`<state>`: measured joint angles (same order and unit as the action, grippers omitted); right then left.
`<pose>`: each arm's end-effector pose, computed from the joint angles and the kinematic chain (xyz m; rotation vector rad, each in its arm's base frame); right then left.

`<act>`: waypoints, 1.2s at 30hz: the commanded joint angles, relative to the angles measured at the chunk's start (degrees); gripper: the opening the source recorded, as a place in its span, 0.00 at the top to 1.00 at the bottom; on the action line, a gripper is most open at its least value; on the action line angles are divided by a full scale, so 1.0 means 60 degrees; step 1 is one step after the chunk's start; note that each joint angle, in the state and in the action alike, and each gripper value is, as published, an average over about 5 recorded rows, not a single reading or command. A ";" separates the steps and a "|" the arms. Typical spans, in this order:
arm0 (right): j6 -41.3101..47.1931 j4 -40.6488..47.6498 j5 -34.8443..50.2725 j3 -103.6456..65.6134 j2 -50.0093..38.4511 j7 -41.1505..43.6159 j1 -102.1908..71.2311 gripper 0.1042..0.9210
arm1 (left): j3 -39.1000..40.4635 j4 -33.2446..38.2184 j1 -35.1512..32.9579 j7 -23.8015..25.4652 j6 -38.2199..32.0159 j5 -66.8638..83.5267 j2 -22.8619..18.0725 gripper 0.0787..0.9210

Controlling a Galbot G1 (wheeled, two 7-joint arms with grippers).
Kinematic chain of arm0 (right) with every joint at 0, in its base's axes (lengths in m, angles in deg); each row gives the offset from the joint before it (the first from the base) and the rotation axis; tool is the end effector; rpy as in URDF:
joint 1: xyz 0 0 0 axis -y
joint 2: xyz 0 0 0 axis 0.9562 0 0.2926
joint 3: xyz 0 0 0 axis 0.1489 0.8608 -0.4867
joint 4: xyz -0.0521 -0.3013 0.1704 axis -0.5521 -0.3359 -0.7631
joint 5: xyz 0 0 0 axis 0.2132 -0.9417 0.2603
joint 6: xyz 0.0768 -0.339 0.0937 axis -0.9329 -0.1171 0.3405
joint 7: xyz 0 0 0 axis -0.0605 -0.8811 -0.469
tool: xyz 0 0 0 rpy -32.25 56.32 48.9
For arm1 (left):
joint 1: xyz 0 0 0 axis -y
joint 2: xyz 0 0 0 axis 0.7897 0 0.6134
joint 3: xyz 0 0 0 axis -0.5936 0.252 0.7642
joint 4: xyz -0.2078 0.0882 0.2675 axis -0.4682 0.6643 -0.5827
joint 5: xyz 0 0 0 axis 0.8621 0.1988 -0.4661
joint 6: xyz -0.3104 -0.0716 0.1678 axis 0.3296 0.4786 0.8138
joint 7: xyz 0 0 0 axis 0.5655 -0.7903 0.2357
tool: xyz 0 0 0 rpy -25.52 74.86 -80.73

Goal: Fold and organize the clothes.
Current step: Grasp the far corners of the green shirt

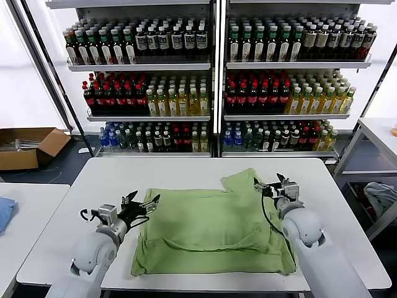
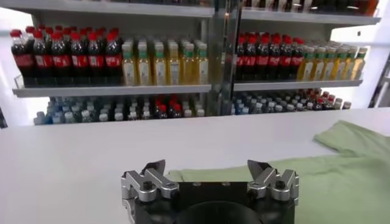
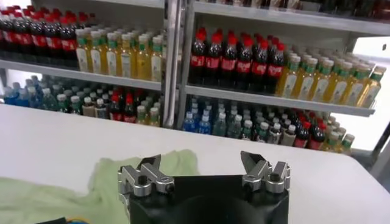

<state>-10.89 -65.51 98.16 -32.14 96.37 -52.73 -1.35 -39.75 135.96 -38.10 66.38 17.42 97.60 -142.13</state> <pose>0.4289 -0.0486 -0.2513 0.1011 -2.7312 0.1797 0.3498 0.0725 -0.2778 -0.3396 -2.7141 0.0186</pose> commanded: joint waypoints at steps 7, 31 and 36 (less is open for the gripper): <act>-0.0059 0.3882 -0.0482 0.0259 0.1695 0.0295 0.2392 0.12 | 0.0994 -0.3263 0.2639 0.0087 0.0112 0.0256 -0.0121 0.12; -0.0393 0.5006 -0.1146 0.0148 0.2219 0.0443 0.2449 0.12 | 0.0985 -0.3471 0.2349 0.0108 0.0168 -0.0044 -0.0503 0.12; -0.0383 0.5001 -0.1173 0.0143 0.2179 0.0428 0.2423 0.12 | 0.1027 -0.3074 0.2002 0.0154 0.0278 -0.0022 -0.0404 0.16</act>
<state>-13.26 -37.17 91.53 -31.37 108.78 -50.23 12.64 -33.95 115.89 -24.28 67.13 18.55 97.51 -144.79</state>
